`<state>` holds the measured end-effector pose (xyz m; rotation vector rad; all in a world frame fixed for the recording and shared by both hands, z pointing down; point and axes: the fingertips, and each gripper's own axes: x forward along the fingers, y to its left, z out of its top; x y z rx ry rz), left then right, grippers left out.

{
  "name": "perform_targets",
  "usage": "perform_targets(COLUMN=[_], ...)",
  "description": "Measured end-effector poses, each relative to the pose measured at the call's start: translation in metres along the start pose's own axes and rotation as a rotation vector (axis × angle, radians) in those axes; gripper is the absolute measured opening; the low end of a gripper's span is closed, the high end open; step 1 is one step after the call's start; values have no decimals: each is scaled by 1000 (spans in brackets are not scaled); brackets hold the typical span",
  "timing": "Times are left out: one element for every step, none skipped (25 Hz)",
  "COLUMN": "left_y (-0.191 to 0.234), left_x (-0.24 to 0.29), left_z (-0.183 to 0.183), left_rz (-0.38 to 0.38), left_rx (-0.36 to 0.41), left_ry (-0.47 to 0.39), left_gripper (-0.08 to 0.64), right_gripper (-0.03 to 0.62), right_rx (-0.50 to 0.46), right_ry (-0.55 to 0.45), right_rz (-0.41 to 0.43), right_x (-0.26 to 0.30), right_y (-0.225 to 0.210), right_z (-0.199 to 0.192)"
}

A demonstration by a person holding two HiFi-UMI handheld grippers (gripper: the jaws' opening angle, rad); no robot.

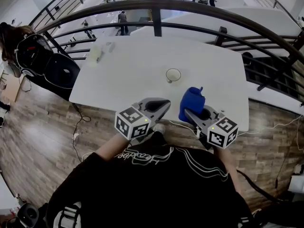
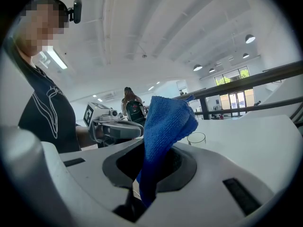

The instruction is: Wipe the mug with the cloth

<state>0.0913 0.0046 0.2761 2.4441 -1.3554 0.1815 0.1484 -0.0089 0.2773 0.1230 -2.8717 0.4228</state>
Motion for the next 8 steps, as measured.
perform_targets(left_y=[1,3,5,6,7,8,9,9], left_x=[0,-1,-3,-4,-5,-6,-6,-7], left_z=[0,0,0,1,1,1,1,0], left_rz=[0,0,0,0,-1,-1,-2,-2], left_rx=[-1,-2,-3,-4,-4,-4,-5,-5], left_ry=[0,0,-2,-3,-3,-3,-3,-3], left_gripper=[8,8,8,8,8,8,8,8], right_gripper=[51,51,51,51,51,51,51,51], right_rx=[-1,-3,-7,-12,-17,-20,-23,-25], right_ry=[1,1,2,3,3,2,1,0], right_rz=[0,0,1,2,4,6,7,9], right_x=[1,3,5,7,9,10,11,11], right_y=[0,0,1,2,4,5,5,6], right_z=[1,1,2,3,4,4,4,4])
